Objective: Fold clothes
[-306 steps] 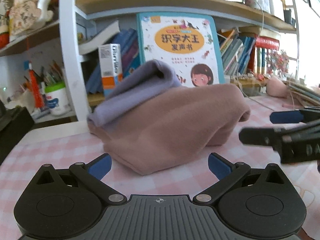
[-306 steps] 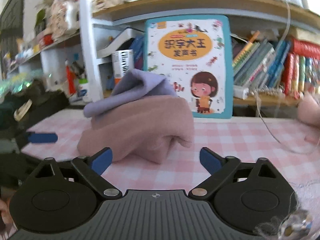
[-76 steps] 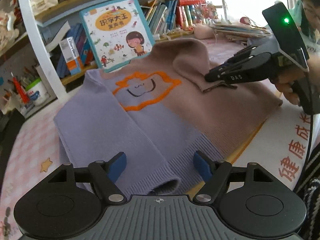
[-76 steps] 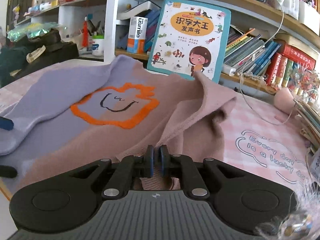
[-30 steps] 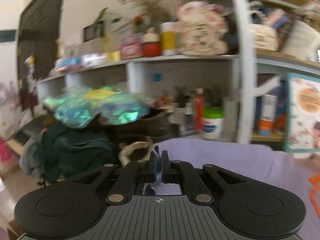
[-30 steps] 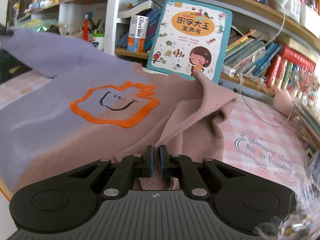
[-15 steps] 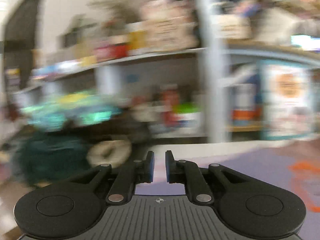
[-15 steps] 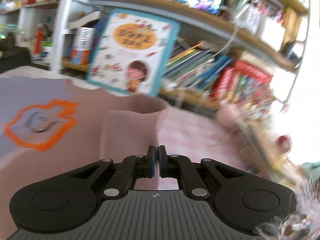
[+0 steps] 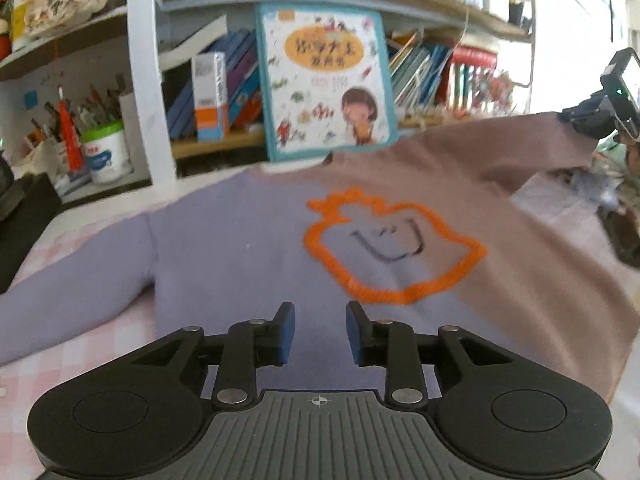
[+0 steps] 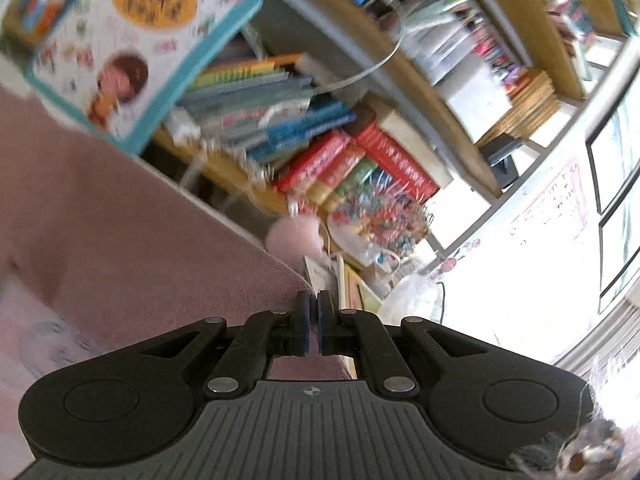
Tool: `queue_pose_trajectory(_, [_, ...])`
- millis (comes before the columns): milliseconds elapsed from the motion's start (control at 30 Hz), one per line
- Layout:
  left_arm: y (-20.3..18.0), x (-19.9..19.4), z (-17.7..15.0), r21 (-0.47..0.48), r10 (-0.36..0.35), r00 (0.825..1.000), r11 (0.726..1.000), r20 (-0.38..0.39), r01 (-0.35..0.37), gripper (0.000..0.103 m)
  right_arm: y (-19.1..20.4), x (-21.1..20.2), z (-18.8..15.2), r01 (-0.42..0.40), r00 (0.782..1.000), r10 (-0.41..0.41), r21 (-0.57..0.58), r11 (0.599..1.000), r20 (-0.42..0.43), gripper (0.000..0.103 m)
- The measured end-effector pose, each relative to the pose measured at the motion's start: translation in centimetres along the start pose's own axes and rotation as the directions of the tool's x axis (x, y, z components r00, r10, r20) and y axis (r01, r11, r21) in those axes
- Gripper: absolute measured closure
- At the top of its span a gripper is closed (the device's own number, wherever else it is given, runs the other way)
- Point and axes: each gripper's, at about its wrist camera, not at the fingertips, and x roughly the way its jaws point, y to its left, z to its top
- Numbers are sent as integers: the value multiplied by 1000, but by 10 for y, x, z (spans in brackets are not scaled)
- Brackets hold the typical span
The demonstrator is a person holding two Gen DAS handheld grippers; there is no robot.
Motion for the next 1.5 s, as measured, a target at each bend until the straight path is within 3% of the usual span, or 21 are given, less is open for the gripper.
queue_pose_trajectory(167, [15,0,0,-12,50,999,999,-11,-50,69,20,45,-5,45,996,-53,-91,995,-78,100])
queue_pose_trajectory(300, [28,-11,4,-35,128,991,991,33,-127,34,19,63,-6,99,988,-111,-110,989,-108,96])
queue_pose_trajectory(400, [42,-16,10,-65,174,983,983,53,-170,34,4,46,1,103,993,-103,-3,995,-60,80])
queue_pose_trajectory(467, [51,-16,11,-89,190,980,979,52,-185,34,-10,16,7,-28,1000,27,166,986,8,72])
queue_pose_trajectory(500, [55,-15,11,-100,197,979,976,49,-191,34,-16,2,8,-134,991,127,246,960,43,71])
queue_pose_trajectory(533, [58,-14,11,-108,201,979,975,45,-195,34,-17,-11,6,-251,968,240,304,919,75,68])
queue_pose_trajectory(600, [65,-10,9,-124,208,978,971,31,-203,34,-14,-35,0,-451,891,432,369,813,137,65])
queue_pose_trajectory(633, [67,-8,8,-131,211,977,970,23,-206,34,-4,-45,-4,-503,862,486,355,788,143,64])
queue_pose_trajectory(667, [69,-6,6,-138,213,977,968,14,-209,34,6,-54,-8,-551,832,536,340,763,145,63])
queue_pose_trajectory(700, [71,-3,5,-144,210,978,968,2,-207,34,18,-62,-12,-572,817,561,314,758,133,63])
queue_pose_trajectory(867, [76,6,-3,-152,218,975,963,-33,-221,34,61,-81,-36,-620,775,626,302,724,89,63])
queue_pose_trajectory(1000, [79,10,-7,-165,216,975,961,-48,-221,36,69,-82,-49,-622,765,636,379,685,104,65])
queue_pose_trajectory(1133, [82,13,-10,-187,193,980,962,-43,-197,43,69,-81,-53,-637,745,654,430,640,132,82])
queue_pose_trajectory(1200, [83,13,-9,-200,188,982,961,-36,-191,50,74,-85,-52,-628,756,640,425,652,136,84])
queue_pose_trajectory(1333, [86,15,-8,-225,178,984,958,-24,-179,74,82,-94,-50,-603,785,604,401,690,139,88])
queue_pose_trajectory(1400, [90,16,-8,-246,178,984,953,-21,-177,79,86,-97,-50,-590,797,589,383,710,136,88])
queue_pose_trajectory(1500, [94,15,-8,-284,182,983,942,-26,-182,79,87,-100,-51,-578,806,577,383,720,131,87])
